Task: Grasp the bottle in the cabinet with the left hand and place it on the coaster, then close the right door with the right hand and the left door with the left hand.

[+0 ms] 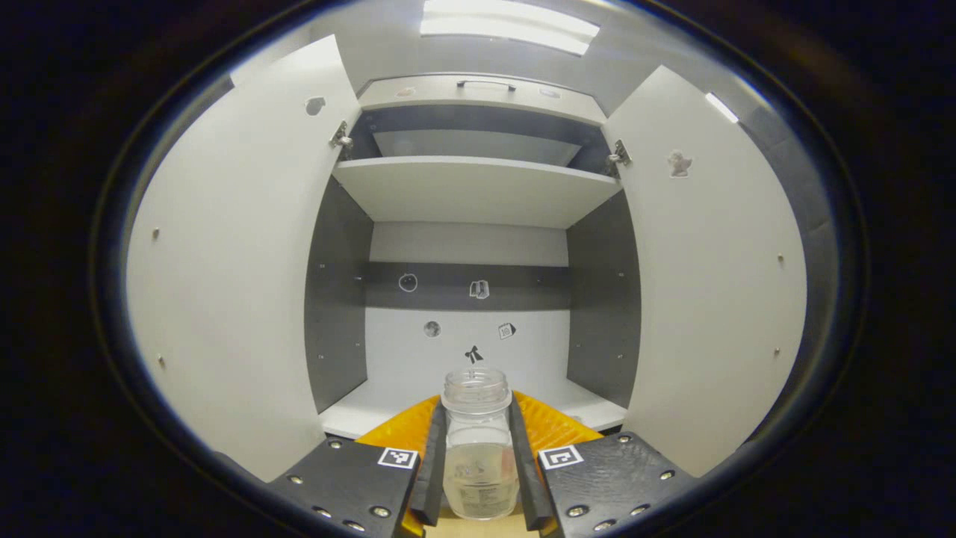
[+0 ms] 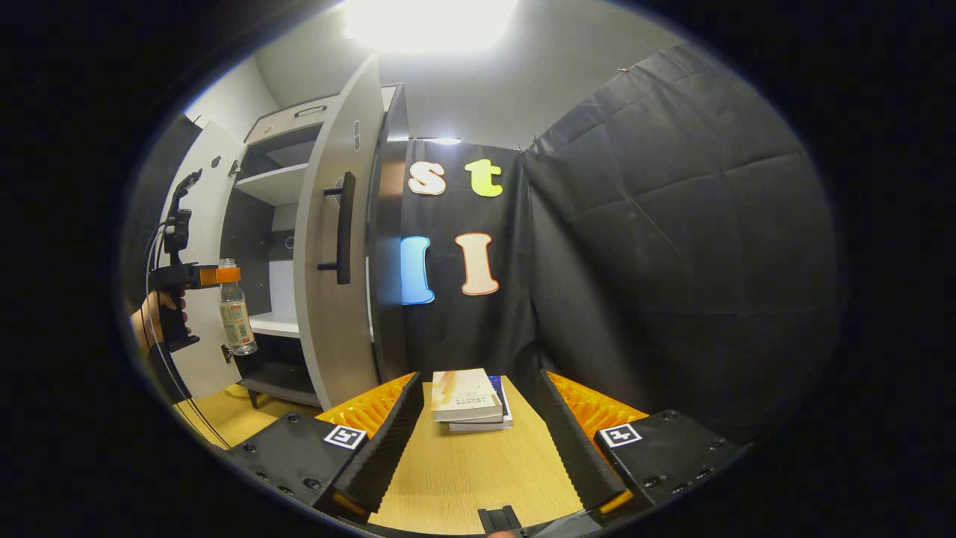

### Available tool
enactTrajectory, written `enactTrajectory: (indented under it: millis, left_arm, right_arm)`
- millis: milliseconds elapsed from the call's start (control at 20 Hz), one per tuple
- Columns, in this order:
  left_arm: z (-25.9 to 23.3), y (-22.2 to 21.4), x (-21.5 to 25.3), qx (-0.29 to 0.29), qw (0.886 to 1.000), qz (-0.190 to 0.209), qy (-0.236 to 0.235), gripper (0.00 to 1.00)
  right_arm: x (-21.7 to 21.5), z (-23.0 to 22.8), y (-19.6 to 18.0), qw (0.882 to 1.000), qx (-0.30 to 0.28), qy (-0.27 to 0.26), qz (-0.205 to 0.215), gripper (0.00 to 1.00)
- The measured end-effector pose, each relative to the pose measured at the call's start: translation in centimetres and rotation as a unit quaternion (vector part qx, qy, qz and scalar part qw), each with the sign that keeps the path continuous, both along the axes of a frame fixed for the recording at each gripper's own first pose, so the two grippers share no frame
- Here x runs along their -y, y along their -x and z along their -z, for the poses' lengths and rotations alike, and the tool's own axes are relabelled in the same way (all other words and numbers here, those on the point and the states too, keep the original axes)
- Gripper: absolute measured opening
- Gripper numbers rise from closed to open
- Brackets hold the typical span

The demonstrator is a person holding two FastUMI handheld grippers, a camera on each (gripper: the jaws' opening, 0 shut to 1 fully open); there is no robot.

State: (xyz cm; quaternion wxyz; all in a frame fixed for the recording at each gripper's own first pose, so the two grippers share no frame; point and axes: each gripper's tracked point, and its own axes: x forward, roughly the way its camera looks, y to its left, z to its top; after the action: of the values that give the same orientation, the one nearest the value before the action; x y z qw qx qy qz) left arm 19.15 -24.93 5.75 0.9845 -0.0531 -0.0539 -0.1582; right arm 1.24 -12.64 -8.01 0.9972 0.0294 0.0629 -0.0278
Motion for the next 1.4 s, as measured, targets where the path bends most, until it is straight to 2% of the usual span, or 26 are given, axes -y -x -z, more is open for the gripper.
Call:
enactTrajectory:
  millis: [350,850,1050,1100,1150,1400]
  left_arm:
    - [3.0,3.1,-0.8,-0.004,1.000,-0.001,0.016,0.43]
    - [12.7,6.6,-0.2,-0.048,0.998,0.011,0.023,0.43]
    - [16.0,7.8,0.4,-0.058,0.998,0.015,0.014,0.43]
    - [16.7,8.1,0.6,-0.061,0.998,0.017,0.009,0.44]
    - [17.5,8.3,0.9,-0.063,0.998,0.019,0.006,0.44]
    - [21.7,9.0,2.1,-0.089,0.996,0.024,-0.001,0.44]
  right_arm:
    - [-0.7,0.8,1.5,1.000,-0.001,0.006,-0.010,0.98]
    - [-1.6,1.7,2.5,1.000,-0.018,0.013,-0.021,0.98]
    - [-1.7,2.4,2.9,0.999,-0.028,0.019,-0.024,0.98]
    - [-1.8,2.5,3.0,0.999,-0.031,0.018,-0.026,0.93]
    - [-1.8,2.6,3.1,0.999,-0.032,0.019,-0.025,0.98]
    - [-1.3,3.2,3.3,0.998,-0.045,0.029,-0.024,0.98]
